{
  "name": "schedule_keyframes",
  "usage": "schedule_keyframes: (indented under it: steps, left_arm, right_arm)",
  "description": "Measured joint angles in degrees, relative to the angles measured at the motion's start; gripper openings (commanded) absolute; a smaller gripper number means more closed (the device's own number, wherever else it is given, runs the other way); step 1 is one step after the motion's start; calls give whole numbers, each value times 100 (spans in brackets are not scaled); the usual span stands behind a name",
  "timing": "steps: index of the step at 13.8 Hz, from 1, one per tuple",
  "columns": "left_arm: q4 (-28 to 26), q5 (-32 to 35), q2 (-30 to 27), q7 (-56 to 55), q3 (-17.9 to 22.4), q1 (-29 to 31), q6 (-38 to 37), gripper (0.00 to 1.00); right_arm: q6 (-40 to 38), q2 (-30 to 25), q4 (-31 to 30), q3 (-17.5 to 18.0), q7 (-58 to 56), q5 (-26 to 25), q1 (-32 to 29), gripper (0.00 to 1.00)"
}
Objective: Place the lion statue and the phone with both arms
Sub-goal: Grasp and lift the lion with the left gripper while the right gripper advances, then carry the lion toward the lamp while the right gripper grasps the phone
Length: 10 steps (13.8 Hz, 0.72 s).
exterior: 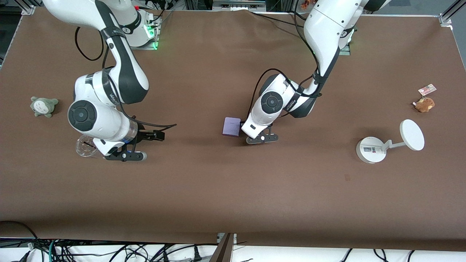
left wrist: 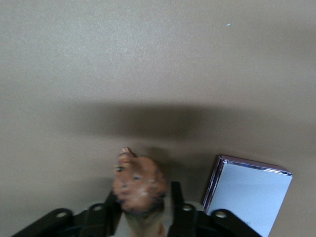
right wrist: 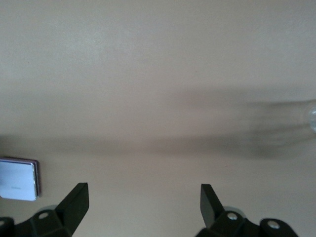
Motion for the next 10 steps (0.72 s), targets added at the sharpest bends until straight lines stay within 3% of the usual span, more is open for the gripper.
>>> schedule_keyframes:
  steps: [3,7,10]
  left_arm:
    - [98,94,-34,7,114,7,-497,18]
    - [378,1365,-277,80,217,280,-1683,18]
    - [486,2082,-461,974,260,667,-2551,18]
  right_arm:
    - [213,148,3,14,334,9,242,100]
    - [535,370,5,17,807,10,528,100]
    - [1015,567,6,38,1331,66,774,100]
